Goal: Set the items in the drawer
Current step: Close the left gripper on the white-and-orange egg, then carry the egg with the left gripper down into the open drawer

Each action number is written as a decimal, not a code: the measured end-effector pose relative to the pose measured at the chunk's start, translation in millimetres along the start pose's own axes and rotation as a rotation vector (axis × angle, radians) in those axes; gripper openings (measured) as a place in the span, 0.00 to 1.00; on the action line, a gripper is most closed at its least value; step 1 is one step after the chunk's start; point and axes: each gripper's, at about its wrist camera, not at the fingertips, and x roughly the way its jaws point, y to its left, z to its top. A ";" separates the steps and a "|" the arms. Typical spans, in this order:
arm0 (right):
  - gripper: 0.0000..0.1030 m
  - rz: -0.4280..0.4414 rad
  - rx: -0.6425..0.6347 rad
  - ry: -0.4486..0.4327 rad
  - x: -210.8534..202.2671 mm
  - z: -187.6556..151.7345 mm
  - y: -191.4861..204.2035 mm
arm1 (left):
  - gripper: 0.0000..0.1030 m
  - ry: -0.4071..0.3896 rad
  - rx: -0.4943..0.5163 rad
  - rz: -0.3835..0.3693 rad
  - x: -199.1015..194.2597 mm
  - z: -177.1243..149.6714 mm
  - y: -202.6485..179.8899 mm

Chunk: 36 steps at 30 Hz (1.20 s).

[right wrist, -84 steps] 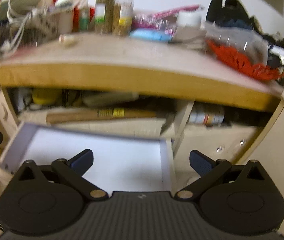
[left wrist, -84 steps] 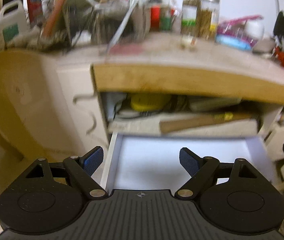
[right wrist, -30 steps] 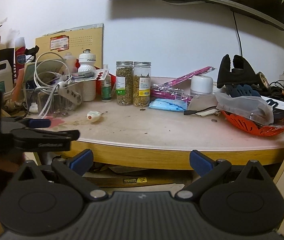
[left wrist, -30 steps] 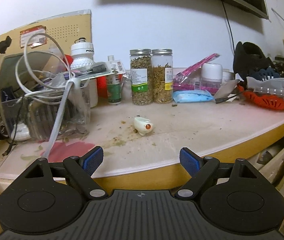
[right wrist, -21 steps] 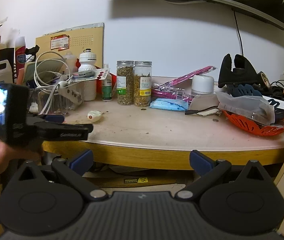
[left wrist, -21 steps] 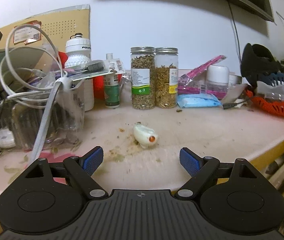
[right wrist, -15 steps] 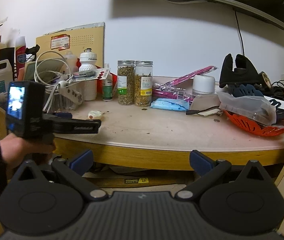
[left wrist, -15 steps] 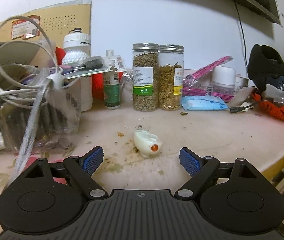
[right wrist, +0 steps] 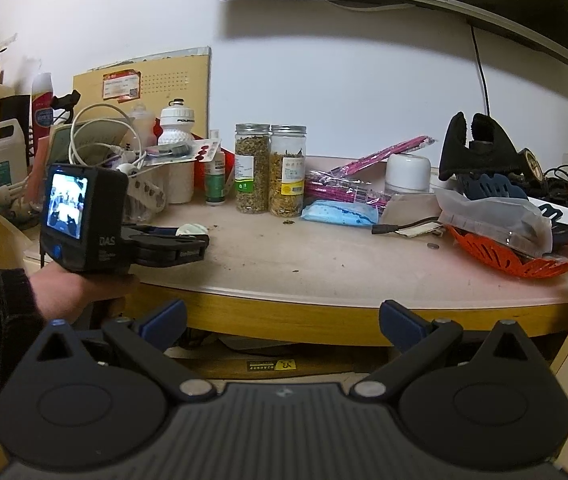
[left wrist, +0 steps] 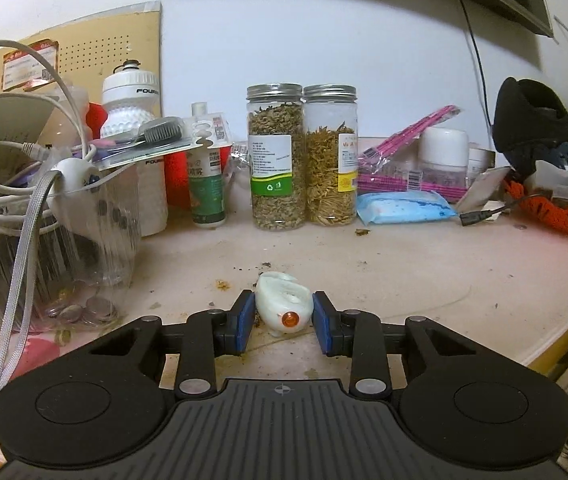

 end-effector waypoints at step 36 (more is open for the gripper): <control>1.00 0.022 -0.018 0.008 -1.2 -9.9 10.3 | 0.29 -0.041 -0.033 0.021 -134.9 -5.2 10.9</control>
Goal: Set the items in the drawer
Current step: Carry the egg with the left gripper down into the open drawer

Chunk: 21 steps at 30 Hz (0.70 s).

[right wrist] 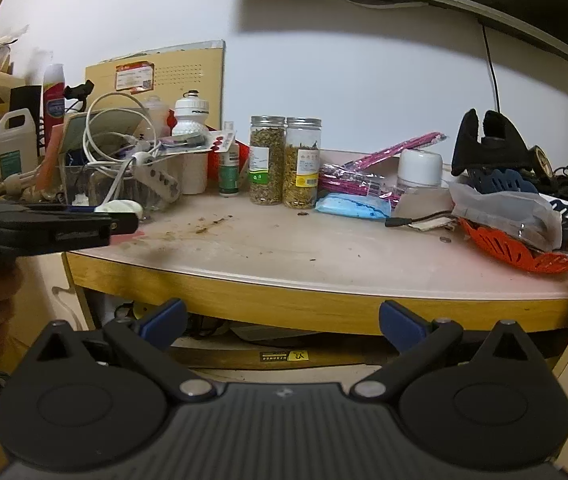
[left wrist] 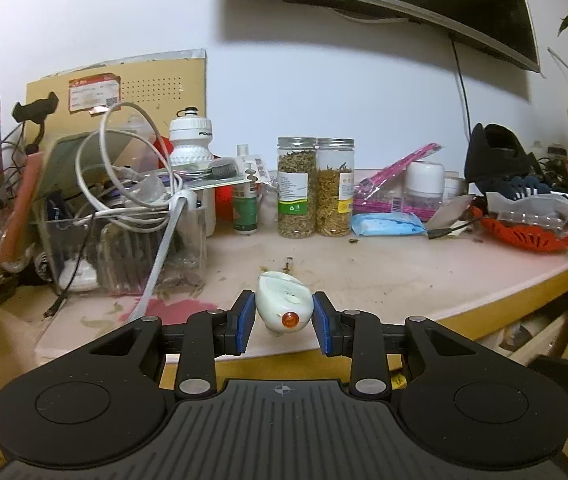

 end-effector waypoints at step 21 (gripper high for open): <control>1.00 0.001 0.005 0.007 -3.3 -4.0 -2.4 | 0.29 0.018 -0.046 0.054 -47.1 -14.6 -7.3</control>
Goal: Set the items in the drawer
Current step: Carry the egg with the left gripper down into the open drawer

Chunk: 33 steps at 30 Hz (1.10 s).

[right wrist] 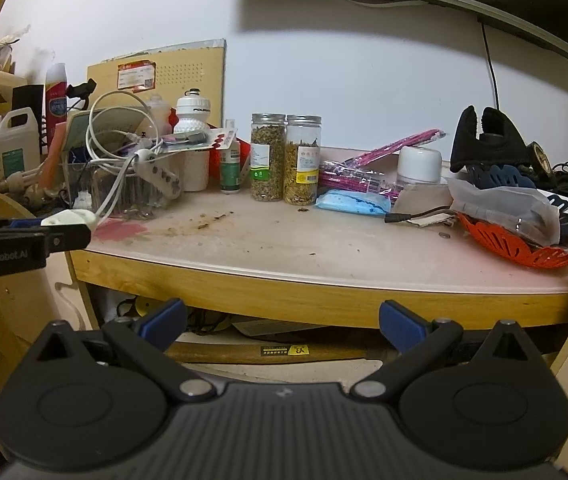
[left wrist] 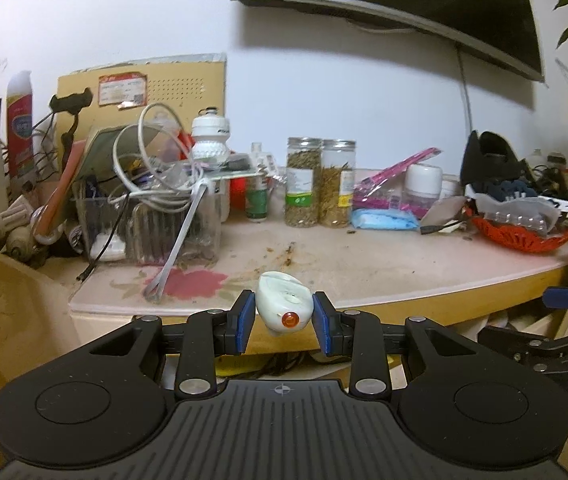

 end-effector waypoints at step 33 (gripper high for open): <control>1.00 -0.001 0.012 0.161 22.7 -14.3 1.5 | 0.29 0.289 -0.065 0.137 22.6 -31.5 -1.1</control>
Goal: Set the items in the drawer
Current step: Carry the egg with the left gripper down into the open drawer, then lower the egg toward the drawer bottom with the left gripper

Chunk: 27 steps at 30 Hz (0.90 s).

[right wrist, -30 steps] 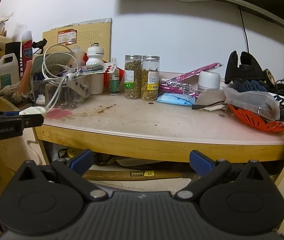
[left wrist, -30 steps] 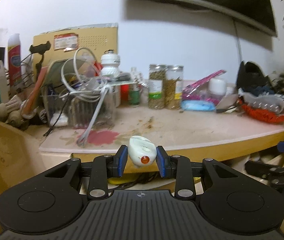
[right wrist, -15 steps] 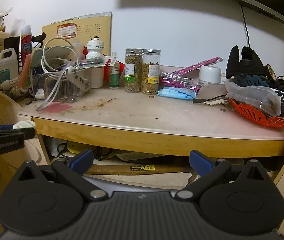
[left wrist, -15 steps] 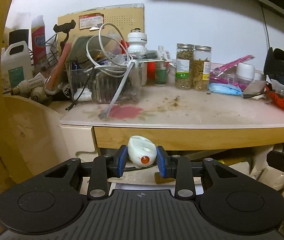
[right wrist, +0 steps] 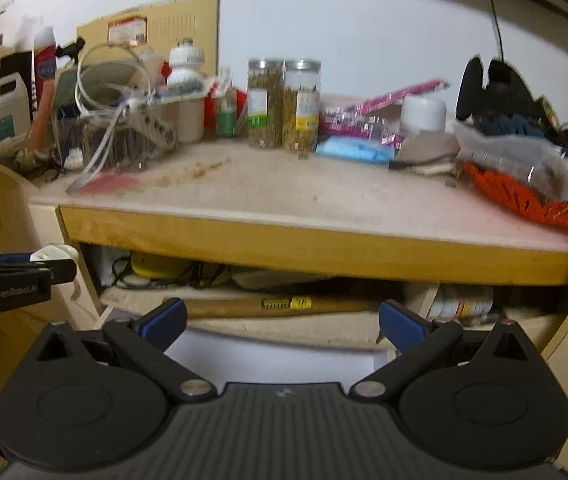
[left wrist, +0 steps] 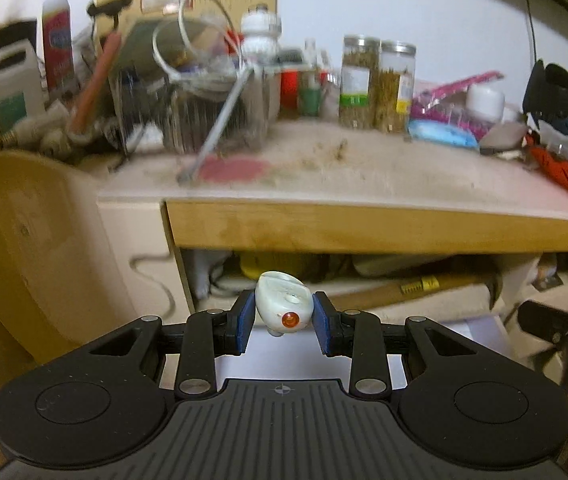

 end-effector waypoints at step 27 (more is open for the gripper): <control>1.00 0.029 0.066 0.479 50.0 -43.4 -0.3 | 0.29 0.356 0.033 -0.024 42.6 -28.0 -1.7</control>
